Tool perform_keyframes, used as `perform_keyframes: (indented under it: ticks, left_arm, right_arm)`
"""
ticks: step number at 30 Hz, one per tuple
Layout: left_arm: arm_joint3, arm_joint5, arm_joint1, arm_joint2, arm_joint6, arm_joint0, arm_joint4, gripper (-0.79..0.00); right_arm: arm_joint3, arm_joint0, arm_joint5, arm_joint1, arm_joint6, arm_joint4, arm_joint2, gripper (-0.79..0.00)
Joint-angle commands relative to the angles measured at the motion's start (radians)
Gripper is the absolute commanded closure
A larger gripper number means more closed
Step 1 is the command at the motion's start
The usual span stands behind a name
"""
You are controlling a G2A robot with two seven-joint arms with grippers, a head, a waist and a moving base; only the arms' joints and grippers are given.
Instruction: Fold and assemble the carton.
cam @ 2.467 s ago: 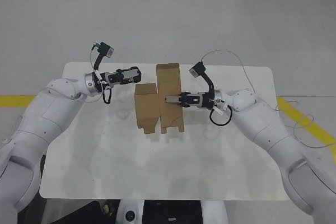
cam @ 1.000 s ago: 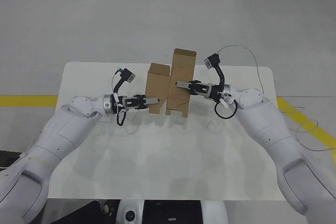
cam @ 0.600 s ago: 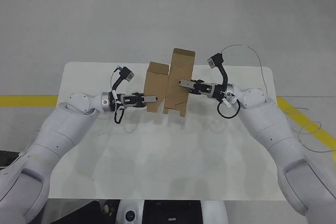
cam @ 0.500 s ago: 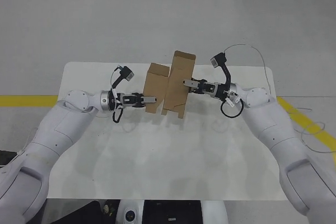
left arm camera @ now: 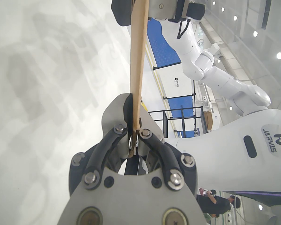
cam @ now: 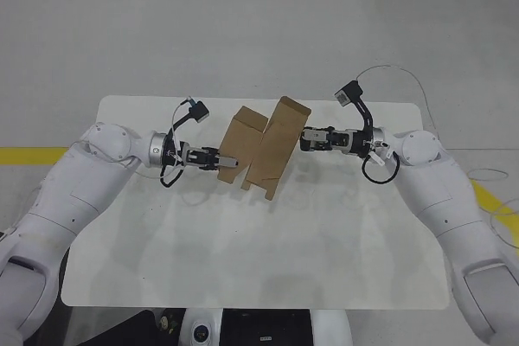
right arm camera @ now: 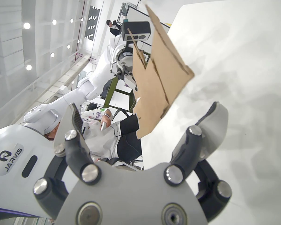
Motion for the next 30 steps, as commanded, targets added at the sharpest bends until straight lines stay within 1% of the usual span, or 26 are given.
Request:
perform_keyframes:
  ticks: [1,25,27,30]
  left_arm:
    - [0.001,0.000,-0.001,0.000,0.000,0.000,0.000,0.000]
    - [0.001,0.000,-0.001,0.000,0.000,0.000,0.000,0.000]
    - [-0.010,0.011,0.000,-0.006,0.030,0.010,0.011,0.000]
    - [-0.030,0.026,0.006,-0.029,0.052,0.024,0.024,0.000]
  right_arm:
    - [0.003,0.001,0.000,-0.001,-0.001,-0.001,-0.001,-0.785]
    - [0.003,0.001,0.000,-0.001,-0.001,-0.001,-0.001,-0.785]
    - [0.003,0.001,0.000,-0.001,-0.001,-0.001,-0.001,-0.785]
    - [-0.035,-0.016,0.021,0.001,-0.040,-0.041,0.000,-0.785]
